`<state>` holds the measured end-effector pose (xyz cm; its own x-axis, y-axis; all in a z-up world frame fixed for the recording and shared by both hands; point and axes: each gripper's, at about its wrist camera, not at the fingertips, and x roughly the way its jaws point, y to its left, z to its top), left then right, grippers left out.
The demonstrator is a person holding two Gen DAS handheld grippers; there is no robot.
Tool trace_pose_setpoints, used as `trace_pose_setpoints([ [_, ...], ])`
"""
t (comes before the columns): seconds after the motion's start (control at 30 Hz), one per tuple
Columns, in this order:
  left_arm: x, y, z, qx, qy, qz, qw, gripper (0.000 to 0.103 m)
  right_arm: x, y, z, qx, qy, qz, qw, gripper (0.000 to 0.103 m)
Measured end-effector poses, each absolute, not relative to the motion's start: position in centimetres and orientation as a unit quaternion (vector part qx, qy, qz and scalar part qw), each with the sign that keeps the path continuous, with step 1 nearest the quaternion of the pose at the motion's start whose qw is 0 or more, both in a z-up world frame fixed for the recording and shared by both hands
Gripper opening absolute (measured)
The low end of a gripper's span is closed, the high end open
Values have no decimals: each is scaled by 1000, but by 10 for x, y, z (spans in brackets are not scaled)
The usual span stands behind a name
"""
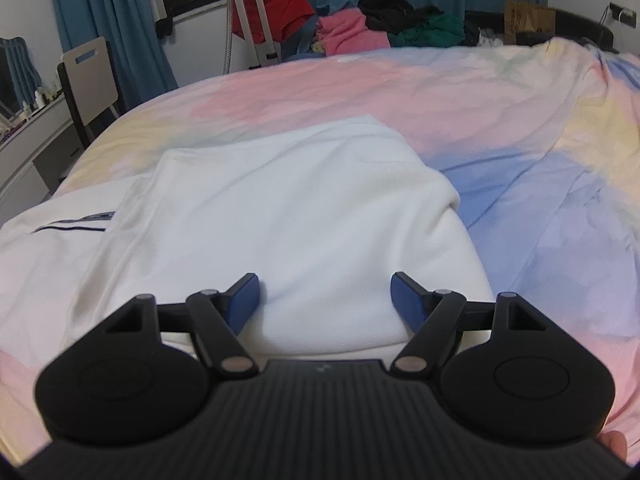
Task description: Fold clothes
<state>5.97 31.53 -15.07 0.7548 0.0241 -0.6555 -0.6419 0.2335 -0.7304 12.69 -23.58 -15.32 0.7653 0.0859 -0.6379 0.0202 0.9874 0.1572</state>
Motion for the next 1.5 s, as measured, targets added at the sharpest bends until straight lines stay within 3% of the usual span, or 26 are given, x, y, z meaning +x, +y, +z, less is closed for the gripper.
trace_pose_setpoints([
  [0.17, 60, 321, -150, -537, 252, 249, 766, 46, 117, -213, -139, 45, 290, 62, 954, 74],
  [0.27, 60, 321, -139, -503, 244, 253, 789, 25, 122, -193, -151, 9, 318, 90, 944, 74],
  [0.37, 67, 305, -117, -441, 228, 255, 829, 16, 126, -182, -164, -23, 336, 98, 937, 74],
  [0.63, 88, 217, -31, -236, 144, 234, 932, 13, 125, -222, -139, 52, 312, 41, 948, 74],
  [0.93, 118, -1, 29, -53, 30, 128, 990, 12, 112, -291, -98, 113, 213, -72, 968, 74],
  [1.1, 134, -124, 6, 12, 8, 62, 998, 11, 108, -334, -87, 150, 170, -124, 966, 74],
  [1.23, 146, -205, -47, 83, 28, 0, 996, 11, 104, -374, -94, 217, 155, -155, 951, 74],
  [1.37, 148, -261, -116, 183, 73, -67, 978, 11, 104, -398, -106, 278, 156, -163, 934, 77],
  [1.5, 155, -270, -146, 236, 104, -96, 961, 16, 109, -404, -115, 306, 162, -141, 927, 77],
])
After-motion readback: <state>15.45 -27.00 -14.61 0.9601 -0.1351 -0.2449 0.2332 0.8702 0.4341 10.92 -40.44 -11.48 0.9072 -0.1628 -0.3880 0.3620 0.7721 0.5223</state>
